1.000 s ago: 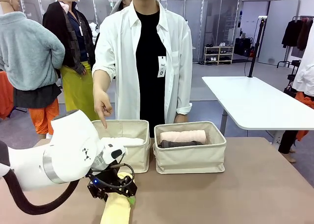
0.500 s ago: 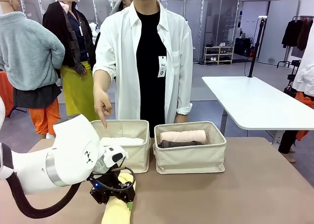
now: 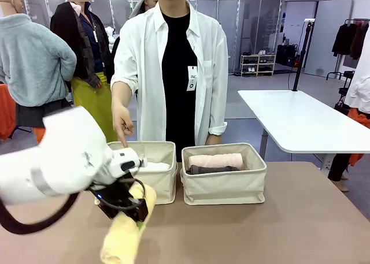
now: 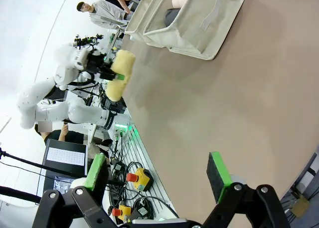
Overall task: Divide the towels into two baskets.
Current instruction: Pick up one hotel-folded towel from the bottom of the table and place it in the Fabric basket indicated by the person.
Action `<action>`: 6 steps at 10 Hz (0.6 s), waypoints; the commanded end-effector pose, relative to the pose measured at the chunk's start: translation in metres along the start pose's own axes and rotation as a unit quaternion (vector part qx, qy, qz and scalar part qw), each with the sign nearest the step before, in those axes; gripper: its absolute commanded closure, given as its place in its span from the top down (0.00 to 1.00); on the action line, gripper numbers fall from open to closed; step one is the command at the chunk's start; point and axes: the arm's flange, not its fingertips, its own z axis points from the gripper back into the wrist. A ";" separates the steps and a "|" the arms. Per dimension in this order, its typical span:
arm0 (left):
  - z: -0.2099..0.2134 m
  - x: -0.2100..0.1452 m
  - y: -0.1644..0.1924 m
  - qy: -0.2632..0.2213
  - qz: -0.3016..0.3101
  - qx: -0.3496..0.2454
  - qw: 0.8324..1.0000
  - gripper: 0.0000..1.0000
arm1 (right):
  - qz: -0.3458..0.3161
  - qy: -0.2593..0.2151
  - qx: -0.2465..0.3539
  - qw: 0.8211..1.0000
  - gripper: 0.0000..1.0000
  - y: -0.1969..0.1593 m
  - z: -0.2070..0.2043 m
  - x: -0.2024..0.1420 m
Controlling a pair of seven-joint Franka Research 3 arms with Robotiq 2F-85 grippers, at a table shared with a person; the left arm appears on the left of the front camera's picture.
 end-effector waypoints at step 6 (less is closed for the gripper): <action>0.110 -0.031 0.007 0.068 -0.412 0.034 0.908 0.21 | 0.002 -0.003 -0.005 1.000 1.00 0.004 -0.004 0.000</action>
